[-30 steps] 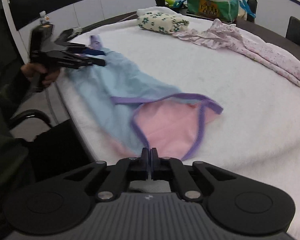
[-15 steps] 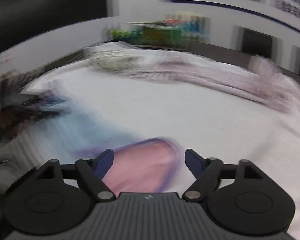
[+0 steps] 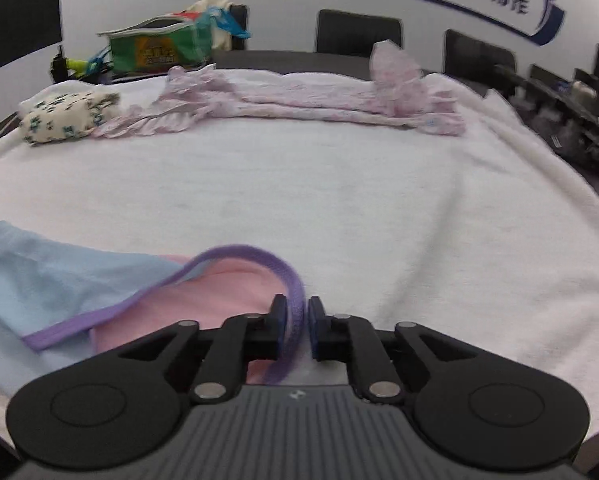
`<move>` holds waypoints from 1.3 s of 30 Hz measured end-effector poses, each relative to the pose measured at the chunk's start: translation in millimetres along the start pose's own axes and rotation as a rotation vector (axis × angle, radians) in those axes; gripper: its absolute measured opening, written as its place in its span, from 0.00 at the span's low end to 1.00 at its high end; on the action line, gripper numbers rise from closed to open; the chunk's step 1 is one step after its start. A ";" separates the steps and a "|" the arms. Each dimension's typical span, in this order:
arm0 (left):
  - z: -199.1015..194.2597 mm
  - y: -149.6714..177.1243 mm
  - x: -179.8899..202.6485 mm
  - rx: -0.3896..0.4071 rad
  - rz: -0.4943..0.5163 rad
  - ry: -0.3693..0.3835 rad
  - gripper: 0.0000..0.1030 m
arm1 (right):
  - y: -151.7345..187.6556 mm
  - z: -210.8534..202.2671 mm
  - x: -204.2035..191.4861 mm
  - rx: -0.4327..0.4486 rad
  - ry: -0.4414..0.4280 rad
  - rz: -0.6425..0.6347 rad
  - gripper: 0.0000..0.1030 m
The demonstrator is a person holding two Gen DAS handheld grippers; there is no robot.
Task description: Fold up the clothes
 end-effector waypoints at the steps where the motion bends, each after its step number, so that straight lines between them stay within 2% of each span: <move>1: 0.1 0.1 0.4 0.000 0.003 -0.002 0.56 | -3.1 -4.2 -0.1 0.016 0.010 0.003 0.12; 3: 0.3 0.3 0.9 0.000 0.008 -0.006 0.56 | -12.1 -14.8 -1.2 0.064 0.002 0.029 0.28; 4: 0.4 0.4 1.2 0.000 0.010 -0.008 0.56 | -17.8 -21.1 -1.8 0.095 -0.018 0.056 0.31; 6: 0.6 0.2 0.9 0.000 0.009 -0.009 0.56 | -24.1 -23.3 -9.7 0.099 -0.149 0.148 0.33; 9: 0.9 -0.1 0.9 0.000 0.009 -0.009 0.56 | -22.1 -8.0 -26.6 0.036 -0.310 0.252 0.33; 10: 1.0 -0.2 1.0 -0.001 0.010 -0.010 0.56 | -18.8 0.8 -30.4 0.007 -0.317 0.272 0.32; 12: 1.3 -0.3 1.0 -0.001 0.012 -0.011 0.56 | -15.8 11.9 -32.2 0.015 -0.308 0.282 0.04; 13: 1.4 -0.4 1.1 -0.001 0.013 -0.011 0.56 | -15.6 12.8 -28.3 0.036 -0.290 0.292 0.02; 15: 1.7 -0.7 1.3 -0.002 0.014 -0.012 0.56 | -14.6 11.5 -18.9 0.075 -0.258 0.316 0.02; 19: 2.4 -1.2 1.0 -0.002 0.015 -0.013 0.57 | -0.1 9.4 -5.2 0.081 -0.226 0.362 0.04; 22: -20.6 -1.3 -9.4 0.037 -0.016 -0.009 0.56 | 0.3 0.5 -10.0 0.103 -0.214 0.331 0.15; 23: -29.2 -1.3 -13.3 0.052 -0.028 -0.008 0.56 | -3.5 -6.2 -9.8 0.136 -0.194 0.318 0.22; 24: -37.9 -1.4 -17.2 0.066 -0.040 -0.007 0.56 | -9.4 -15.5 -10.8 0.178 -0.159 0.283 0.25; 26: -55.3 -1.4 -25.1 0.095 -0.064 -0.004 0.58 | -21.9 -31.9 -16.9 0.250 -0.110 0.207 0.25; 29: -81.6 -1.5 -37.0 0.139 -0.099 0.000 0.68 | -44.9 -44.8 -56.1 0.310 -0.189 0.092 0.25; 31: -93.0 3.3 -55.8 0.139 -0.127 -0.050 0.68 | -60.9 -42.1 -96.8 0.316 -0.279 0.016 0.25; 34: -94.4 11.3 -70.0 0.131 -0.172 -0.072 0.68 | -84.2 -29.9 -172.5 0.304 -0.403 -0.137 0.27; 37: -95.9 19.4 -84.3 0.123 -0.216 -0.093 0.64 | -103.1 -19.2 -250.1 0.295 -0.501 -0.291 0.33; 39: -97.0 24.9 -93.7 0.117 -0.246 -0.108 0.50 | -112.4 -11.8 -298.4 0.289 -0.545 -0.390 0.36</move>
Point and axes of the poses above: each gripper's, at about its wrist camera, not at the fingertips, and z roughly the way its jaws point, x to its right, y to its underside, the point moved 9 cm from there along z, roughly the way its jaws point, and after that the axes turned 5 degrees about -z, right-handed, at the moved point
